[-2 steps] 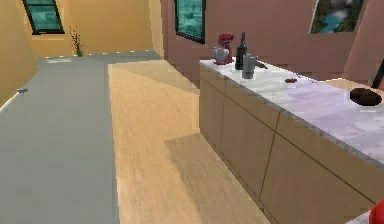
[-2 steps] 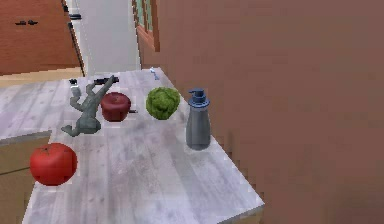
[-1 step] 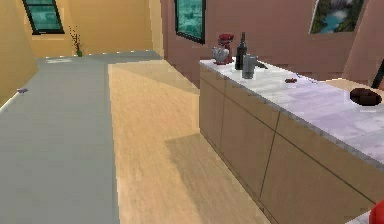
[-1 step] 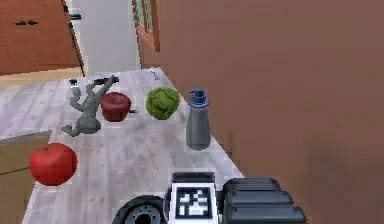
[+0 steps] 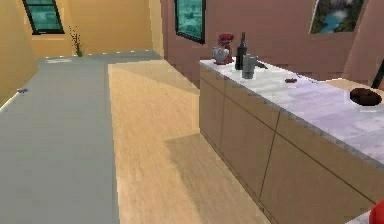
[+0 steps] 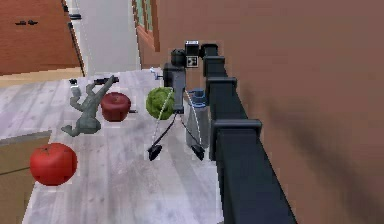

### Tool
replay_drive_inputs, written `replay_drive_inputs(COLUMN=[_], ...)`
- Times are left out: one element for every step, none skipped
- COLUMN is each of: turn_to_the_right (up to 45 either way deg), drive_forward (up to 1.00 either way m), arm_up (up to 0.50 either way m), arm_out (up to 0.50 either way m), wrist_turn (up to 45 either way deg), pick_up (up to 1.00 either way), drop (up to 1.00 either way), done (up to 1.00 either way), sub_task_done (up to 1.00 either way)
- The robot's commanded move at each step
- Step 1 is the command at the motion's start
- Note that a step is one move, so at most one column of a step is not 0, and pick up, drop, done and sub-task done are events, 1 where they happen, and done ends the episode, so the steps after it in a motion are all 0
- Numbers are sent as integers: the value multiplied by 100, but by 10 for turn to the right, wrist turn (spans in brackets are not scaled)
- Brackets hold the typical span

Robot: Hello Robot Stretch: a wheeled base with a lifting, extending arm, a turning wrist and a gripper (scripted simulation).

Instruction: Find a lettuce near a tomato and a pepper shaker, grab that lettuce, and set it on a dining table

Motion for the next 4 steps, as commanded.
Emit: replay_drive_inputs(turn_to_the_right=[0, 0, 0, 0], drive_forward=[0, 0, 0, 0], arm_up=[0, 0, 0, 0], arm_out=[0, 0, 0, 0], wrist_turn=[450, 450, 450, 180], pick_up=[0, 0, 0, 0], drop=[0, 0, 0, 0], done=[0, 0, 0, 0], sub_task_done=[0, 0, 0, 0])
